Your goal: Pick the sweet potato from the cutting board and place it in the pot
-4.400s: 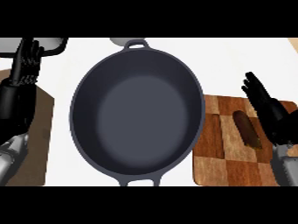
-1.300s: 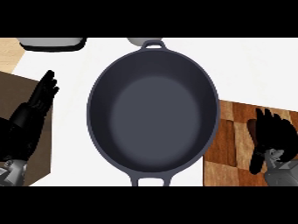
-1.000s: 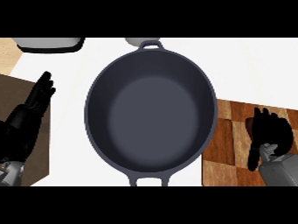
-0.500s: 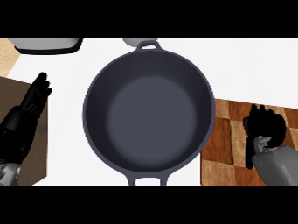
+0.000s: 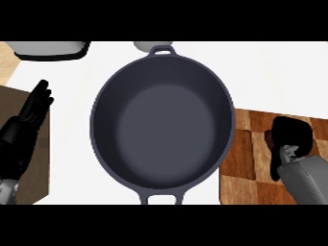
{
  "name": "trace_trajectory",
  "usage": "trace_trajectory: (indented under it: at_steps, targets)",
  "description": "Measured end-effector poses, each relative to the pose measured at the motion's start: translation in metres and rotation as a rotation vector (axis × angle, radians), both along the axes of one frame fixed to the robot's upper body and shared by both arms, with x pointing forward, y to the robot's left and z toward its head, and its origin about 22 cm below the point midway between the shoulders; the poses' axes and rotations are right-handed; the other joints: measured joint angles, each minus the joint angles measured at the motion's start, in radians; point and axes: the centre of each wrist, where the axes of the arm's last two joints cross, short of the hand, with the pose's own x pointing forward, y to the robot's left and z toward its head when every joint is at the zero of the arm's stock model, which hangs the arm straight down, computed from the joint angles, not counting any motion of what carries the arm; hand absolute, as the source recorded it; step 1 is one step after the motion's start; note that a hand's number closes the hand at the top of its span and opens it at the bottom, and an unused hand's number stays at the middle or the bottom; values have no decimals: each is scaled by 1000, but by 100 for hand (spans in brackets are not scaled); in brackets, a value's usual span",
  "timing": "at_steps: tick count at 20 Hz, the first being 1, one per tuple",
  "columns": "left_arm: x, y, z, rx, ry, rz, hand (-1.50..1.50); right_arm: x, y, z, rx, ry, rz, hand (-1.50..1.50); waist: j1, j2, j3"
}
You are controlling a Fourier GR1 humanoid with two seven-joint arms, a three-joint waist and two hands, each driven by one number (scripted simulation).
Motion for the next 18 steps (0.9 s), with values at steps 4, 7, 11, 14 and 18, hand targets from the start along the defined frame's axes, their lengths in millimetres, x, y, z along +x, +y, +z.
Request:
trace_trajectory:
  at_steps: [4,7,11,14,18]
  targets:
    - [-1,2,1,15,-5,2,0,-5,31,-3,31,4,90,150,1,-3,-6]
    - [-1,-5,5,17,1,-20,0,-24,97,-3,167,14,317,150,33,-1,-13]
    - [-1,-12,6,25,15,-48,0,-65,159,7,344,28,610,150,77,7,-17]
    - [1,-10,6,37,23,-42,0,-96,198,14,428,16,787,150,77,12,-14]
    - [3,-4,3,50,25,-15,0,-135,231,33,464,-98,943,150,57,8,-9]
